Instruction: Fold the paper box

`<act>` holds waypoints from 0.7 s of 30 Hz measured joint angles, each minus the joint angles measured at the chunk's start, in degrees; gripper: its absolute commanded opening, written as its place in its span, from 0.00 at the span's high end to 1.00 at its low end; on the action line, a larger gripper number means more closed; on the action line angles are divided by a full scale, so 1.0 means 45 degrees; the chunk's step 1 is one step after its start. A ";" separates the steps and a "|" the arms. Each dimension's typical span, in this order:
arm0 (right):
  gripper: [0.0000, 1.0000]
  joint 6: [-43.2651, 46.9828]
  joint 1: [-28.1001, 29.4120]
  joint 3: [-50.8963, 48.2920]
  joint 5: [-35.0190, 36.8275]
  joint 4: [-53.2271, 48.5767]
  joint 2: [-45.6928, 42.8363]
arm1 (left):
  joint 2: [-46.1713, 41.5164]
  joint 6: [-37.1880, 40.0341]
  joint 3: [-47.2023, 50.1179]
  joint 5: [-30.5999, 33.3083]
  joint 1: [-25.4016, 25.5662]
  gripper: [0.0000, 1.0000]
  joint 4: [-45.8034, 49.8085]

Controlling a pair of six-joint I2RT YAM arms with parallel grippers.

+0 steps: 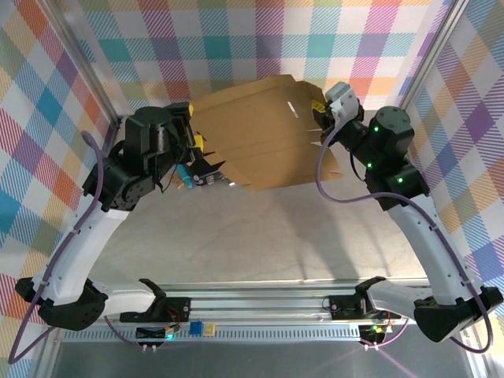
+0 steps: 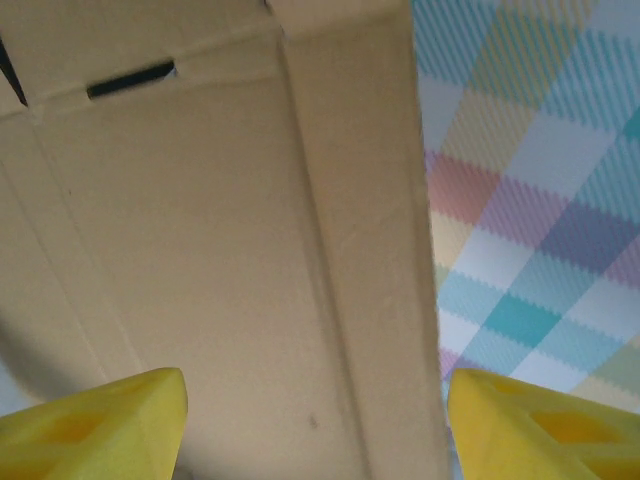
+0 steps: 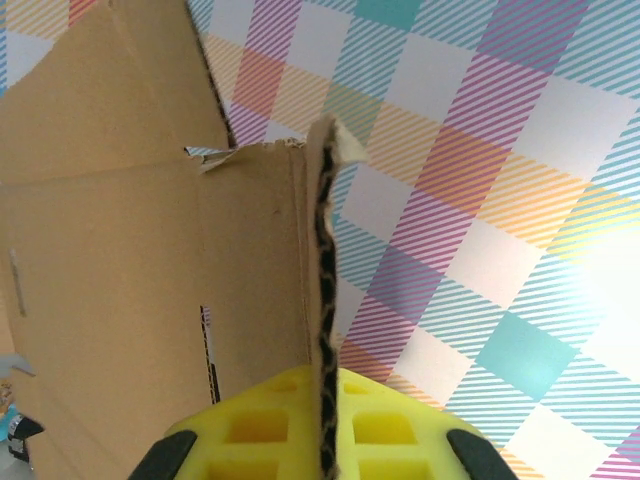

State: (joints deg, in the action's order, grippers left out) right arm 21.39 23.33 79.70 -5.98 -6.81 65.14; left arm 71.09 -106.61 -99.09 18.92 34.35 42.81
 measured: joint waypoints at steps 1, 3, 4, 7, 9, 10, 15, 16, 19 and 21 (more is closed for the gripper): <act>1.00 0.0000 0.0000 -0.0068 0.0000 -0.0005 -0.0107 | 0.0000 -0.0272 0.0019 -0.0005 -0.0180 0.31 -0.0073; 1.00 0.0005 0.0000 -0.0175 -0.0005 -0.0010 -0.0277 | 0.0000 -0.0665 0.0131 -0.0010 -0.0461 0.30 -0.0389; 1.00 0.0005 0.0000 -0.0228 -0.0005 -0.0010 -0.0359 | 0.0019 -0.0821 0.0209 -0.0010 -0.0641 0.29 -0.0588; 1.00 0.0005 0.0000 -0.0325 -0.0010 -0.0019 -0.0486 | 0.0267 -0.0942 0.0189 -0.0058 -0.1112 0.27 -0.1044; 1.00 -0.0005 0.0000 -0.0432 -0.0015 -0.0015 -0.0554 | 0.0602 -0.0976 -0.0044 -0.0277 -0.1341 0.27 -0.1234; 1.00 -0.0005 0.0000 -0.0481 -0.0019 -0.0024 -0.0583 | 0.0801 -0.0991 -0.0194 -0.0427 -0.1404 0.27 -0.1268; 1.00 -0.0053 0.0000 -0.0500 -0.0112 -0.0015 -0.0597 | 0.1384 -0.1171 -0.0291 -0.1253 -0.1554 0.27 -0.1307; 1.00 -0.0053 0.0000 -0.0500 -0.0117 -0.0019 -0.0607 | 0.1472 -0.1171 -0.0291 -0.1409 -0.1651 0.27 -0.1307; 1.00 -0.0092 0.0000 -0.0500 -0.0146 -0.0024 -0.0636 | 0.1773 -0.1161 -0.0447 -0.1715 -0.1982 0.44 -0.1224; 1.00 -0.0146 0.0000 -0.0500 -0.0146 -0.0029 -0.0661 | 0.1967 -0.1141 -0.0559 -0.1870 -0.2103 0.64 -0.1234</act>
State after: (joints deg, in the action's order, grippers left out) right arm 20.73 23.33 77.45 -6.63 -6.94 62.17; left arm 79.94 -111.74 -101.60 10.50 24.88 37.26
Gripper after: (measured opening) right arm 0.056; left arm 0.537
